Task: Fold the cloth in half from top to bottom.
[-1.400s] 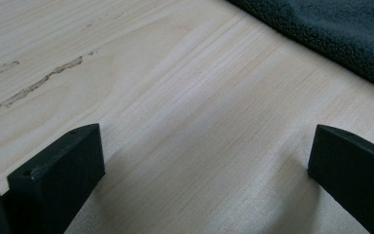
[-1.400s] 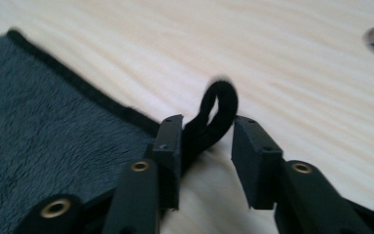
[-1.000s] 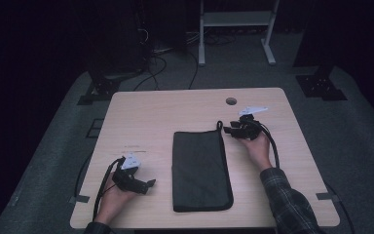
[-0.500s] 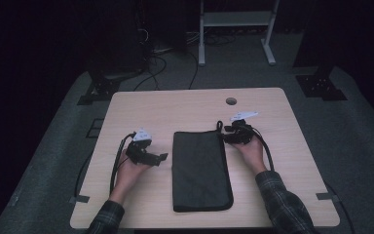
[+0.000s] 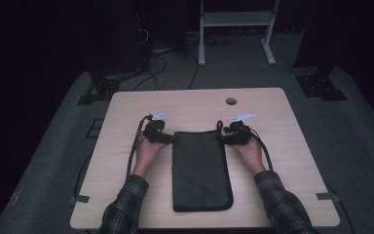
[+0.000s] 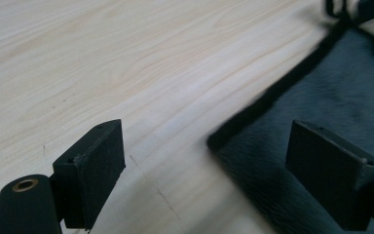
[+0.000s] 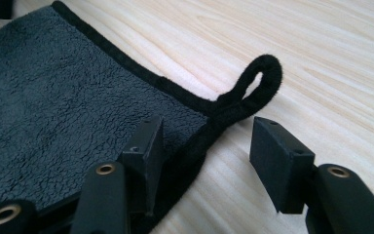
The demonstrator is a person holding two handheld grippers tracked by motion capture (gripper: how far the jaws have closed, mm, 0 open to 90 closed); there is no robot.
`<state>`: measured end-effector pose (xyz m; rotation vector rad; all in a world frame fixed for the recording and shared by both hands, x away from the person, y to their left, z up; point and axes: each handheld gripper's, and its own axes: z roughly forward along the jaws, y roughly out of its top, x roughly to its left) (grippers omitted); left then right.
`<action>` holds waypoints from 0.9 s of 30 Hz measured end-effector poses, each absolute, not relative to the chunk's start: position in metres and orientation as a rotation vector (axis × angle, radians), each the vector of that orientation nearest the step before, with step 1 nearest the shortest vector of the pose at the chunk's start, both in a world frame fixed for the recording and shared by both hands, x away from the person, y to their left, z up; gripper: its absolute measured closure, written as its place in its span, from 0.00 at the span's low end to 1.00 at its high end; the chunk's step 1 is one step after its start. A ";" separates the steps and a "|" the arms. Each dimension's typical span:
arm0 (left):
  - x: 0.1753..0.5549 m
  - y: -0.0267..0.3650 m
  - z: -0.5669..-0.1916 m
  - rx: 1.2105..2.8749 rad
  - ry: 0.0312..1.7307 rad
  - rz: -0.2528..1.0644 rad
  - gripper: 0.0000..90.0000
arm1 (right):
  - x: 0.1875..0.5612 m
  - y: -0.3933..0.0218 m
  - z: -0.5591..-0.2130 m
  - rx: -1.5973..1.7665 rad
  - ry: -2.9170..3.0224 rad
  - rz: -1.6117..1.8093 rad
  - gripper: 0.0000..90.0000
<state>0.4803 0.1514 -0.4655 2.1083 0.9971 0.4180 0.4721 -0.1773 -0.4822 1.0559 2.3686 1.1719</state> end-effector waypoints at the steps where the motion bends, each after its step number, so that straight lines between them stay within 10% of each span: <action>1: 0.482 0.151 -0.467 2.111 1.002 0.416 0.15 | 0.472 -0.176 -0.482 1.051 2.371 1.162 0.51; 9: 0.484 0.145 -0.477 2.140 0.972 0.402 0.27 | 0.473 -0.176 -0.483 1.036 2.395 1.157 0.56; 21: 0.481 0.144 -0.474 2.147 0.871 0.265 0.81 | 0.471 -0.173 -0.480 1.040 2.451 1.176 0.81; 27: 0.481 0.144 -0.475 2.116 0.906 0.229 0.89 | 0.472 -0.173 -0.480 1.053 2.472 1.193 0.90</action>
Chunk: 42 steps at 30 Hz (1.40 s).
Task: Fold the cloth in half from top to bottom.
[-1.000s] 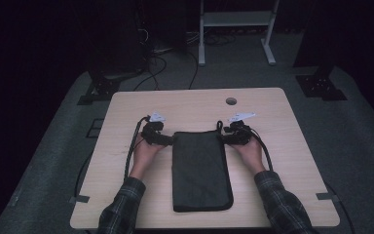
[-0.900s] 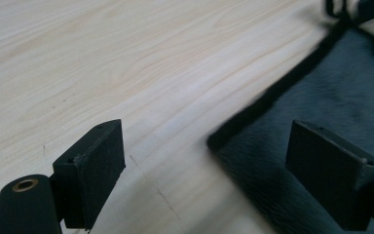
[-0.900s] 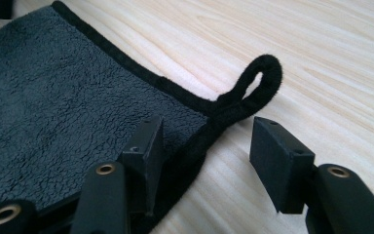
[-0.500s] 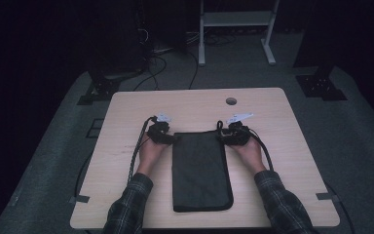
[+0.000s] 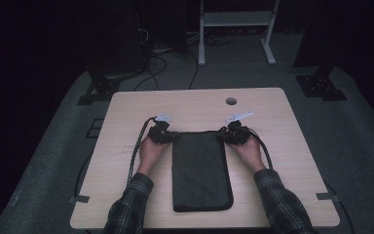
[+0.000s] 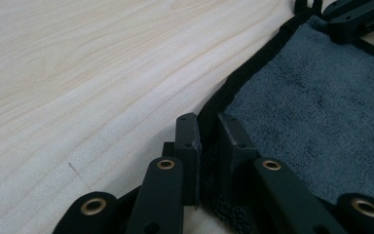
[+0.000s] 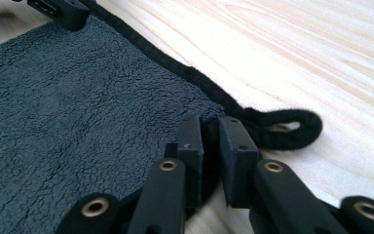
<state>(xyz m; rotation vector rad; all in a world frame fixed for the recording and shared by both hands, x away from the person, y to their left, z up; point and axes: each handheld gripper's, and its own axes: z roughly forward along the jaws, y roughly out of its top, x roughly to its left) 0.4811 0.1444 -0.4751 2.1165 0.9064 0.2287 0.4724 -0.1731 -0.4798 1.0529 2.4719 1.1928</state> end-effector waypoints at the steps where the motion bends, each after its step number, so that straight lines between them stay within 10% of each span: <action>1: 0.481 0.145 -0.475 2.117 0.905 0.231 0.89 | 0.472 -0.173 -0.479 1.061 2.473 1.188 0.91; 16: 0.482 0.143 -0.425 2.050 0.790 0.369 0.90 | 0.477 -0.181 -0.436 1.001 2.361 1.271 0.94; 42: 0.382 0.159 -0.421 2.093 0.630 0.162 0.90 | 0.381 -0.200 -0.430 0.805 2.522 1.409 0.95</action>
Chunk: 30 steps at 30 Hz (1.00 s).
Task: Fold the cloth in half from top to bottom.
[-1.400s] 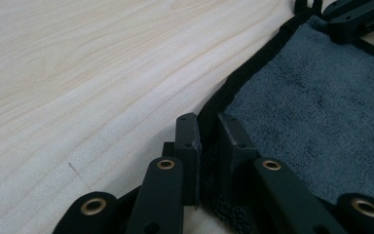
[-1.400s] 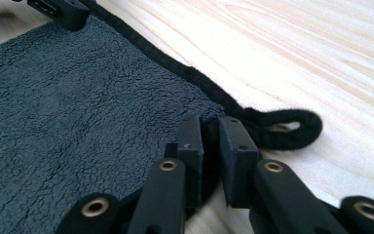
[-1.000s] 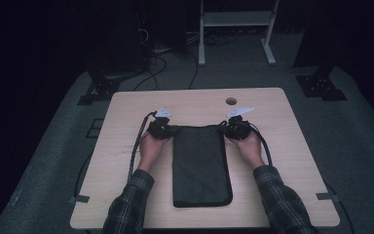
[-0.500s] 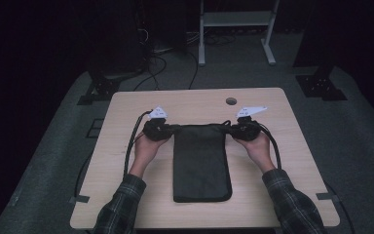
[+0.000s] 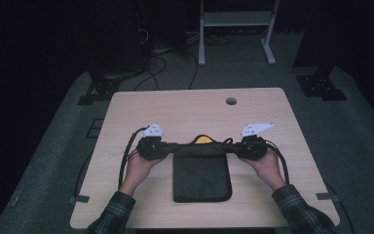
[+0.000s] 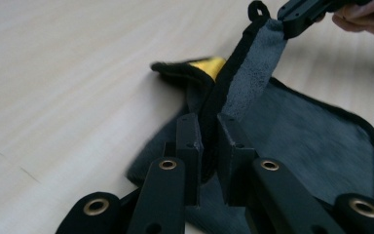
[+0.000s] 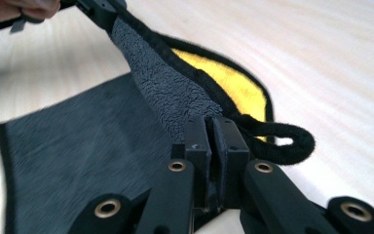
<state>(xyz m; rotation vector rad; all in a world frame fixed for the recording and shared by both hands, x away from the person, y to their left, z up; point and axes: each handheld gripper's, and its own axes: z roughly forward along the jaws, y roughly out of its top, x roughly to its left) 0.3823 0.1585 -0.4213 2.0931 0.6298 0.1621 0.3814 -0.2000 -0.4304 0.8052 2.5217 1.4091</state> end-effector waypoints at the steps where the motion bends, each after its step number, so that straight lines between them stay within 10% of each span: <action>1: 0.379 0.159 -0.423 2.093 0.633 0.153 0.90 | 0.377 -0.200 -0.432 0.802 2.533 1.405 0.95; 17: 0.345 0.162 -0.438 2.141 0.609 0.052 0.90 | 0.344 -0.198 -0.442 0.757 2.640 1.358 0.93; 30: 0.343 0.158 -0.450 2.194 0.609 0.014 0.90 | 0.386 -0.175 -0.419 0.733 2.544 1.402 0.66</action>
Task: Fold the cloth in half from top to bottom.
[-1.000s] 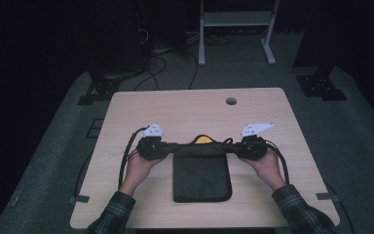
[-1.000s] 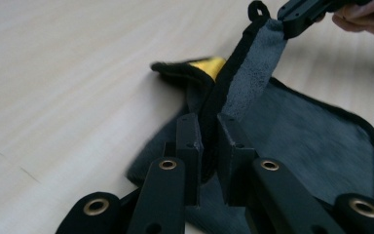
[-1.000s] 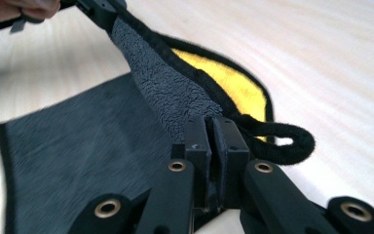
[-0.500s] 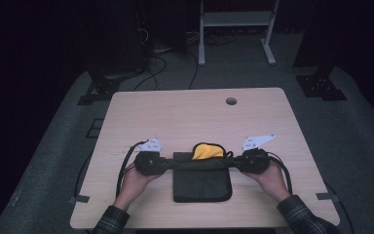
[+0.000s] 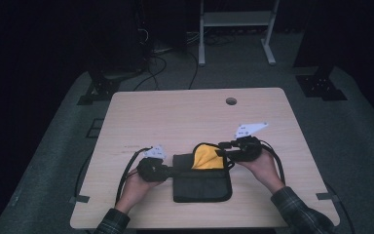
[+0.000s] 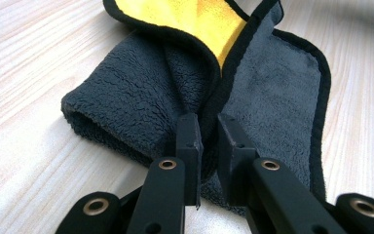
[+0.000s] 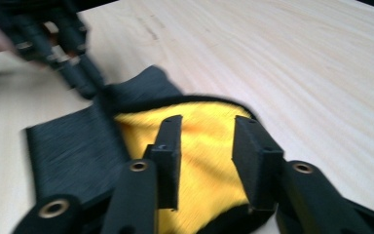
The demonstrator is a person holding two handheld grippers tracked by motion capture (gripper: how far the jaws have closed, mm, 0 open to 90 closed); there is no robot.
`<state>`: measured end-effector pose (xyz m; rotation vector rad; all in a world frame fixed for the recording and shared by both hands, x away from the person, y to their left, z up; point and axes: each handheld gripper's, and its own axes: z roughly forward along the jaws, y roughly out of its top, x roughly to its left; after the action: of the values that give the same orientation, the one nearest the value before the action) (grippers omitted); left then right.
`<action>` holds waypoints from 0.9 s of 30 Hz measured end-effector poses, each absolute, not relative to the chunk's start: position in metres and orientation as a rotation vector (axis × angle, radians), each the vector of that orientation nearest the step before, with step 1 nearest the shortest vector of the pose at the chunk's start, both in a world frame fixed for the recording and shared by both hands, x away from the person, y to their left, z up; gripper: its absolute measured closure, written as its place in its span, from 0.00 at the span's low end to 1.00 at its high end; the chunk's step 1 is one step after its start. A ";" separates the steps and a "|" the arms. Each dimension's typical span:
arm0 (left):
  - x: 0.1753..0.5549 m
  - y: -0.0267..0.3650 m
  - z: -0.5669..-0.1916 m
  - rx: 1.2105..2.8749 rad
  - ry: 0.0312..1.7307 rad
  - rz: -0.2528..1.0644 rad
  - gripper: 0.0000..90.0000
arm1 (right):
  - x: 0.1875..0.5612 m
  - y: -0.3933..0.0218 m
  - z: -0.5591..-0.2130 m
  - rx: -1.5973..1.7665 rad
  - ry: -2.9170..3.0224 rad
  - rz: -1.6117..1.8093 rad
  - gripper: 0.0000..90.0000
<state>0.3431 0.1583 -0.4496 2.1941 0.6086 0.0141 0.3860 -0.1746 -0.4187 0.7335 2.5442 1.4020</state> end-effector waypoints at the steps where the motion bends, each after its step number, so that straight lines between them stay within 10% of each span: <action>1: 0.343 0.158 -0.450 2.198 0.607 0.015 0.90 | 0.392 -0.171 -0.420 0.742 2.552 1.390 0.64; 12: 0.344 0.157 -0.453 2.207 0.603 -0.006 0.89 | 0.458 -0.129 -0.454 0.849 2.673 1.296 0.59; 19: 0.344 0.157 -0.452 2.202 0.602 -0.007 0.89 | 0.461 -0.130 -0.461 0.833 2.713 1.333 0.95; 27: 0.338 0.157 -0.452 2.184 0.600 -0.028 0.89 | 0.443 -0.147 -0.441 0.759 2.669 1.421 0.99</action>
<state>0.3384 0.1569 -0.4520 2.1838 0.5997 -0.0284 0.4428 -0.1471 -0.4411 0.7586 2.6693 1.4205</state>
